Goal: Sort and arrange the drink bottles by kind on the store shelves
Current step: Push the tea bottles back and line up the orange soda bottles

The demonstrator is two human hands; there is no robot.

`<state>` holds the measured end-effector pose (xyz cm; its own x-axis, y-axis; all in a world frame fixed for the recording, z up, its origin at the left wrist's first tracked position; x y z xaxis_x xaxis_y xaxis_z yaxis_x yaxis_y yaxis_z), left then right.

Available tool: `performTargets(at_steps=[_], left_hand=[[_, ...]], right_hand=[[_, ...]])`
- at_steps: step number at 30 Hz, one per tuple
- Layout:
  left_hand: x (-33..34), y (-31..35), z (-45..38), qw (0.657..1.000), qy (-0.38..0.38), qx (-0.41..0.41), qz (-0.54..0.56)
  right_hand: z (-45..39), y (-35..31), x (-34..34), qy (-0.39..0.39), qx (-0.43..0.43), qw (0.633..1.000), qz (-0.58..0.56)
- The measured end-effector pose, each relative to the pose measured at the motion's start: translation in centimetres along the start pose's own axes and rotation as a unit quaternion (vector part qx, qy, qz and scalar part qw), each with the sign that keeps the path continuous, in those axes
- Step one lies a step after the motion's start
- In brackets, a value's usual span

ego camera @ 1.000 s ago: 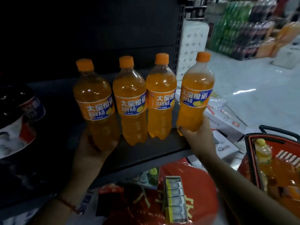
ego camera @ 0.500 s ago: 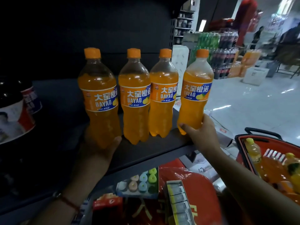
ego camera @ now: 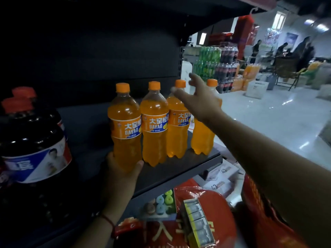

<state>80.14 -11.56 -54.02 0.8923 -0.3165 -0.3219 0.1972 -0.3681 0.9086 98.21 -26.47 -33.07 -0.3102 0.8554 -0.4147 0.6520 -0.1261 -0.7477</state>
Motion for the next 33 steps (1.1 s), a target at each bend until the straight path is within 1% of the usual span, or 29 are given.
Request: performTargets(at_steps=[1, 2, 4, 5, 7, 9, 13, 16, 20, 21, 23, 24, 25, 26, 28, 29, 30, 33], left_hand=[[0.1, -0.4, -0.2, 1.000, -0.004, -0.002, 0.007], [0.2, -0.7, -0.4, 1.000, -0.007, -0.004, 0.009], [0.3, -0.6, -0.5, 1.000, -0.014, 0.000, 0.024], [0.5, -0.8, -0.5, 0.999, -0.019, 0.006, 0.028], [0.4, -0.7, -0.3, 0.999, -0.019, 0.006, 0.027], [0.4, -0.7, -0.4, 0.999, -0.025, 0.005, 0.028], [0.2, -0.3, 0.0, 0.999, -0.037, 0.006, -0.005], [0.0, 0.0, 0.3, 0.999, -0.042, -0.001, -0.028], [-0.1, 0.5, 0.5, 0.999, -0.034, -0.007, -0.034], [-0.2, 0.5, 0.5, 0.999, -0.035, -0.008, -0.033], [-0.3, 0.9, 0.7, 0.999, -0.040, -0.018, -0.022], [-0.3, 1.1, 0.8, 0.999, -0.042, -0.023, -0.017], [-0.4, 1.2, 0.9, 0.999, -0.043, -0.022, -0.010], [-0.4, 1.5, 1.1, 0.999, -0.045, -0.019, -0.007], [-0.3, 1.7, 1.3, 0.999, -0.053, -0.009, -0.001], [-0.3, 1.6, 1.3, 0.999, -0.054, -0.004, 0.001], [-0.4, 1.7, 1.4, 0.999, -0.054, 0.001, 0.002], [-0.5, 1.6, 1.4, 0.999, -0.050, 0.009, 0.007]], right_hand=[[-0.9, -0.5, 0.8, -0.020, 0.022, 1.000, -0.011], [-1.5, -0.6, 1.5, -0.026, 0.041, 0.999, 0.009], [-2.4, -0.1, 1.8, -0.011, 0.058, 0.997, 0.055], [-2.7, 0.1, 1.5, 0.009, 0.057, 0.996, 0.067], [-2.8, 0.2, 1.0, 0.019, 0.058, 0.995, 0.083], [-2.2, 0.2, 0.3, 0.025, 0.050, 0.994, 0.098], [-1.5, 0.5, -1.4, 0.031, 0.034, 0.994, 0.104], [-1.3, 0.6, -2.1, 0.013, 0.037, 0.995, 0.091], [-1.4, 0.0, -1.7, -0.025, 0.040, 0.994, 0.102], [-1.4, -0.5, -1.6, -0.017, 0.029, 0.994, 0.106], [-1.2, -2.7, -1.2, 0.008, -0.045, 0.992, 0.116], [-0.9, -4.1, -0.4, -0.002, -0.086, 0.989, 0.117], [-0.6, -5.2, 0.7, -0.033, -0.112, 0.987, 0.112], [-0.5, -6.0, 2.2, -0.082, -0.106, 0.986, 0.103], [-0.9, -6.1, 5.1, -0.179, -0.033, 0.979, 0.092], [-1.3, -5.8, 6.0, -0.208, 0.000, 0.973, 0.102], [-1.8, -5.6, 6.5, -0.217, 0.012, 0.968, 0.126], [-3.3, -5.1, 6.3, -0.204, -0.012, 0.963, 0.179]])
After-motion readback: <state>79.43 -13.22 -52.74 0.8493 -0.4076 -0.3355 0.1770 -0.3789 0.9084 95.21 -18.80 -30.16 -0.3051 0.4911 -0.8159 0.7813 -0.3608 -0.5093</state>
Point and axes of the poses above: each hand's wrist, its own z-axis away from the middle knuckle, its own x-axis out of the palm, y = z × x, the point moved 5 cm from there along -z, towards the middle knuckle, and after that the axes turned 7 degrees about -z, right-handed, at the moved point
